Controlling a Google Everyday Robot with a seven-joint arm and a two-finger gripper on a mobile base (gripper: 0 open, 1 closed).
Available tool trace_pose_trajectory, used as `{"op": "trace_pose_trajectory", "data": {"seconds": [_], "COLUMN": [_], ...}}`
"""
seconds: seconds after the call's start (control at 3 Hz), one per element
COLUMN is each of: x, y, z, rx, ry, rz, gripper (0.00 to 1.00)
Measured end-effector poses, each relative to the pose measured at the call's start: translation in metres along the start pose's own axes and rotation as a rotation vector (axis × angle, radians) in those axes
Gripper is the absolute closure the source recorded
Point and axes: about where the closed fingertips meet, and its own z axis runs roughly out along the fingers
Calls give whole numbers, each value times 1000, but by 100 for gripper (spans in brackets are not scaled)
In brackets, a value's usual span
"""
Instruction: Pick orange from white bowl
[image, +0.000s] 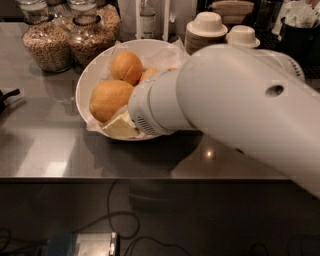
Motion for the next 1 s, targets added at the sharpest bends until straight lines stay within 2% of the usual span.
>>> {"op": "trace_pose_trajectory", "data": {"seconds": [0.33, 0.67, 1.0], "x": [-36, -66, -67], "y": [-2, -14, -37], "z": [-13, -43, -80], "rx": [0, 61, 127], "ry": [-34, -118, -181], "rz": [-54, -89, -83], "gripper": [100, 100, 100]}}
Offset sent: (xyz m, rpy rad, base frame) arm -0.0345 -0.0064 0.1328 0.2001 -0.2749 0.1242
